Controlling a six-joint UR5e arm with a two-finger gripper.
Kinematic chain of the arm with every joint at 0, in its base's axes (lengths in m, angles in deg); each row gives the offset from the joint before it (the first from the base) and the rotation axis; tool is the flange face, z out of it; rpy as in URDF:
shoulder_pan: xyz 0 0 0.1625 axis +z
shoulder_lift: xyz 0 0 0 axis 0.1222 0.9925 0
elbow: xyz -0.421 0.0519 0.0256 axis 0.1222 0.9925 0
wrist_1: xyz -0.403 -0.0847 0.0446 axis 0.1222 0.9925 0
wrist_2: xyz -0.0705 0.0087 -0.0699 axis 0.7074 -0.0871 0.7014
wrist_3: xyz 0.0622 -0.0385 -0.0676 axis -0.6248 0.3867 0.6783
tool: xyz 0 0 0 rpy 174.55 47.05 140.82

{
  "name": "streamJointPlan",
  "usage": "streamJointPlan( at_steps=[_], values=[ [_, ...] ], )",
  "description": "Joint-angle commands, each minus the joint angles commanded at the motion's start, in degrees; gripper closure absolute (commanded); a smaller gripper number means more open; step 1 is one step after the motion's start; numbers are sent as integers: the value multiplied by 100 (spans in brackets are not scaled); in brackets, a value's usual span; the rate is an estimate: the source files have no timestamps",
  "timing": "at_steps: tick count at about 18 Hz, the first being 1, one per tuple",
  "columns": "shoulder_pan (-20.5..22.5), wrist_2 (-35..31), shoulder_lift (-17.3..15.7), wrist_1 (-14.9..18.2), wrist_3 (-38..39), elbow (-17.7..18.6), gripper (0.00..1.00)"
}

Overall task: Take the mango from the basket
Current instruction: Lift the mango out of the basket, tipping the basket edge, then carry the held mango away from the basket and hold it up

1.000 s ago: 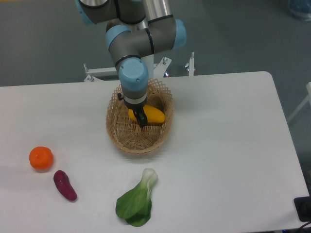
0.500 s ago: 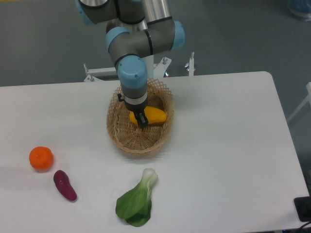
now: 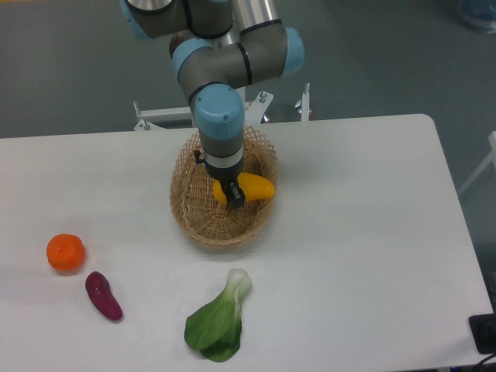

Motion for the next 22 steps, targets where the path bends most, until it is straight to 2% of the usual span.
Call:
streamJointPlan(
  at_steps=[5,9,17,19,22],
  values=[
    [351,370,307,422,326,-1020,41],
    [483,370,615,449,397,-1539,41],
    [739,300,1238,432,520,-2365,41],
    [748,99,1449,414,520,-2576,41],
    [756,-78,1617,396,511,-2735,41]
  ],
)
